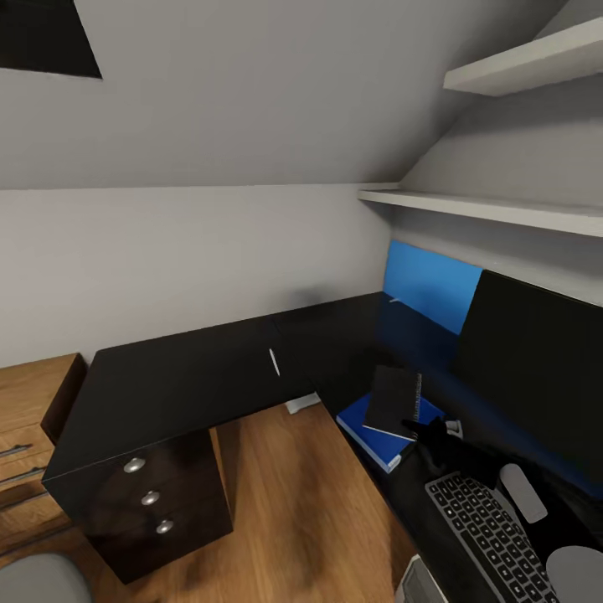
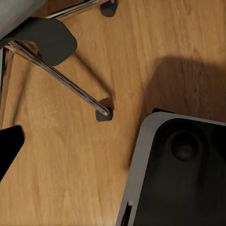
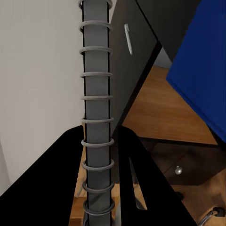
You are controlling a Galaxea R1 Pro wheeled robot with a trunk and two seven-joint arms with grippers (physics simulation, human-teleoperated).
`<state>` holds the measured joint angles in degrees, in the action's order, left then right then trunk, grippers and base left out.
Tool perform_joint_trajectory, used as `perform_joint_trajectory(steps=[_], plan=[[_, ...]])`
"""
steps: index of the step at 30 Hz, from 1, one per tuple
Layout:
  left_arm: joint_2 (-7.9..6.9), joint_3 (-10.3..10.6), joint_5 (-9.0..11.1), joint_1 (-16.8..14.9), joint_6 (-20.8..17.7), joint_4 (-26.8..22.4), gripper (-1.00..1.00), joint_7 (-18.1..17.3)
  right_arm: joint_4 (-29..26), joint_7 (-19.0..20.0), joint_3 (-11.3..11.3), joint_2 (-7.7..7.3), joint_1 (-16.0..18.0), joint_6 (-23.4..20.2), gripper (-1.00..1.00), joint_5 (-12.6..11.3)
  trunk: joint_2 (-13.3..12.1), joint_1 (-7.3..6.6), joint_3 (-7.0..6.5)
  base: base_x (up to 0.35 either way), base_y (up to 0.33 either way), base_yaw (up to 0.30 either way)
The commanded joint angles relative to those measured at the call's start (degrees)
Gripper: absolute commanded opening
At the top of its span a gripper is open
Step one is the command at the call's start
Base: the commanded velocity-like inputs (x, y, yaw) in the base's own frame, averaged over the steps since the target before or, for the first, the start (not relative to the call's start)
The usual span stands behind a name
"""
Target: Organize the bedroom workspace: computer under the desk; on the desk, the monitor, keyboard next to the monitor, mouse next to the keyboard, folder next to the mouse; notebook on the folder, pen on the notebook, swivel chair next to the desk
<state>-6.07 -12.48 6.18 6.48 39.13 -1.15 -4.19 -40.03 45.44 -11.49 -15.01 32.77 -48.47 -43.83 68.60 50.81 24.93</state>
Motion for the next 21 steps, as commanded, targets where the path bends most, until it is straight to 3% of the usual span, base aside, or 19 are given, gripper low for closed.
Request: perform_joint_trajectory(steps=[1,15,21], plan=[[0.0,0.01,0.59,0.02,0.05,-0.08,1.0,-0.45,0.08,0.17,-0.11,0.06,0.04,-0.15,-1.0,0.06,0.03,0.0,0.05,0.0,0.0,-0.021],[0.01,0.04,0.59,0.03,0.07,-0.08,1.0,-0.46,0.3,-0.01,0.08,0.24,0.03,0.3,-1.0,0.14,0.03,0.0,0.05,0.045,0.0,-0.004],[0.01,0.08,0.59,0.02,0.07,-0.08,1.0,-0.39,1.27,-4.51,0.2,0.24,0.06,0.38,-1.0,0.07,0.03,0.0,0.05,0.029,0.0,0.0]])
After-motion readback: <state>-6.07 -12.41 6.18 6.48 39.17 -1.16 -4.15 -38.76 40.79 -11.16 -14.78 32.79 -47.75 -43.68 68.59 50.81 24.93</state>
